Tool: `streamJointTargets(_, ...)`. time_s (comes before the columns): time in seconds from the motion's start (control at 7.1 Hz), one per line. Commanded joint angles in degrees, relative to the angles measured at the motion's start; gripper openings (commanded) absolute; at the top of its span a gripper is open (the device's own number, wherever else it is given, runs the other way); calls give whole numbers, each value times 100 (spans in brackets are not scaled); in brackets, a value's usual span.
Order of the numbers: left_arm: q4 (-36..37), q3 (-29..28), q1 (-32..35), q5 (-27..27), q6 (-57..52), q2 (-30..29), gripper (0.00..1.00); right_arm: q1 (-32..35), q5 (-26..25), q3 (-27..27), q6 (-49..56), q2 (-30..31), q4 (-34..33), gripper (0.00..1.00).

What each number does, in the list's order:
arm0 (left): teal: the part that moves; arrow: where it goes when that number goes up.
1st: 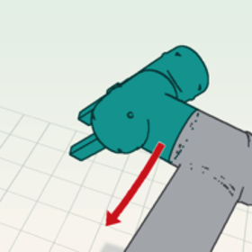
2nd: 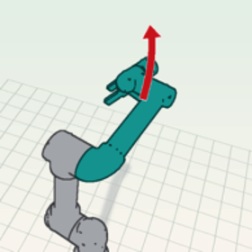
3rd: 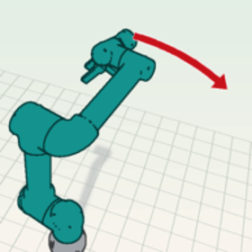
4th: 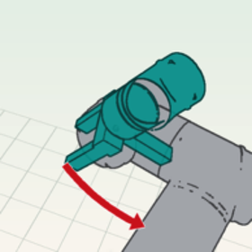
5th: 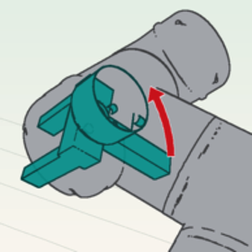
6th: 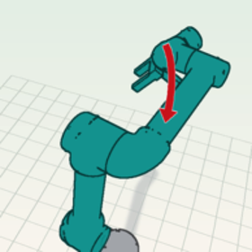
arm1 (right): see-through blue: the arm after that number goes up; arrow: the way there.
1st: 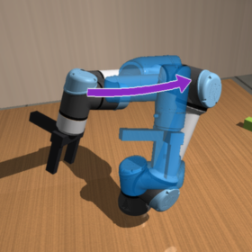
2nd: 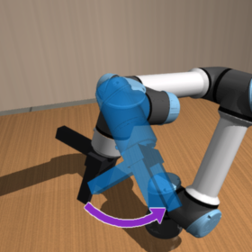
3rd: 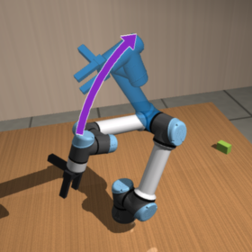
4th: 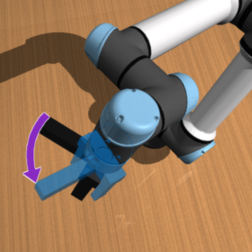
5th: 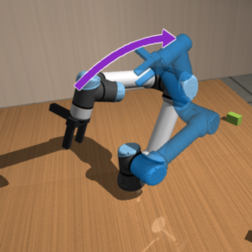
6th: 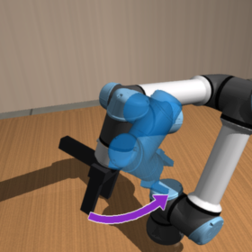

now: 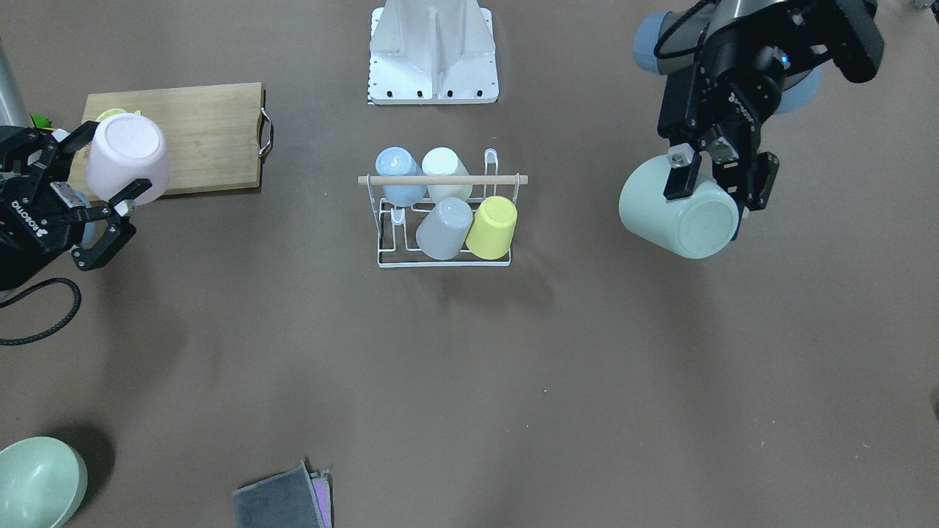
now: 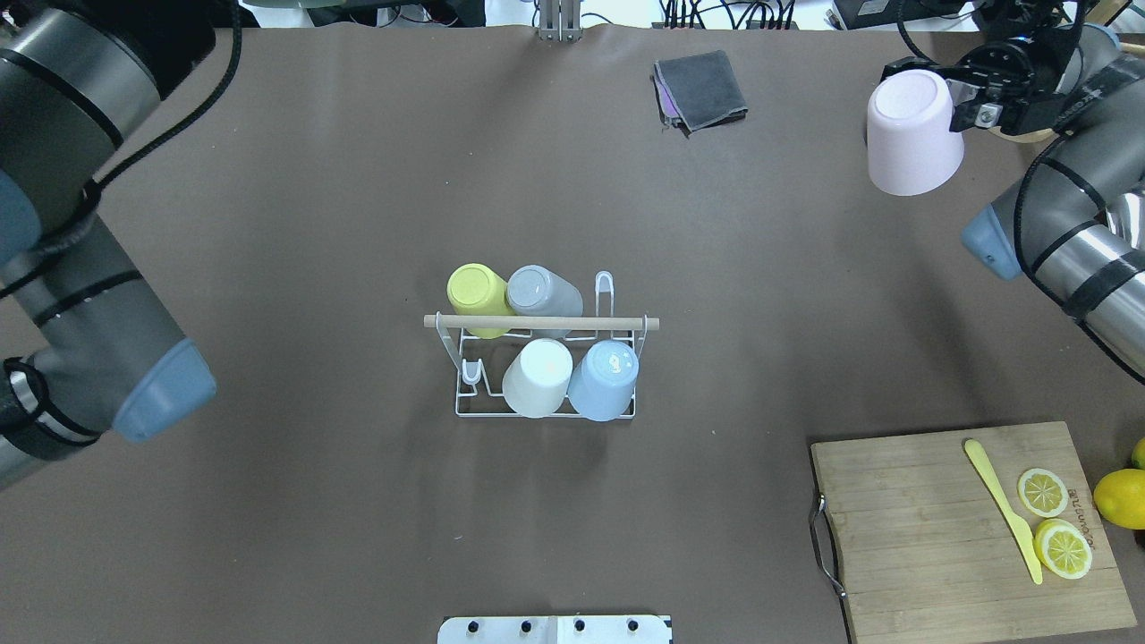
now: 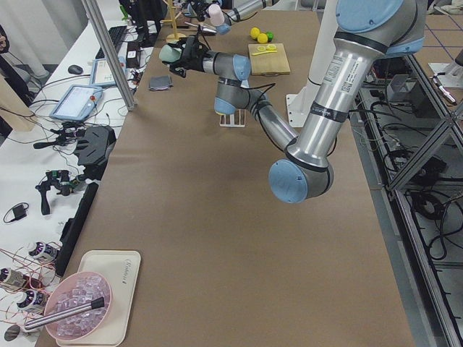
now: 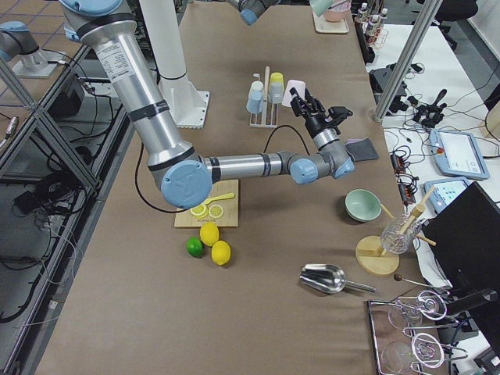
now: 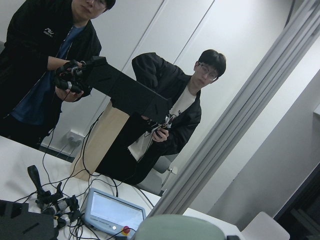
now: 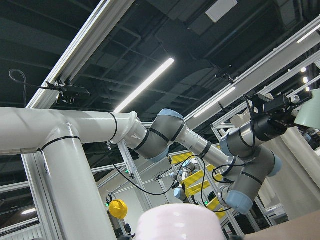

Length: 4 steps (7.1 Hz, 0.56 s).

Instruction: Place cup on cup holder

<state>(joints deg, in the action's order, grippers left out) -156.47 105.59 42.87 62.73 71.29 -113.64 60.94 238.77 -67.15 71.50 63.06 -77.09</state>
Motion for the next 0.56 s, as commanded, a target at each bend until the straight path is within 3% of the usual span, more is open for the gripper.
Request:
streamJointTargets(0.0,-147,-30,-995,-1134,-62,-27,12,-301,90,114,293,-293,-8,27)
streamJointTargets(0.42,-164,-21,-2051,-2270,-184,-105,12,-574,117,430,741,-741,-17,27)
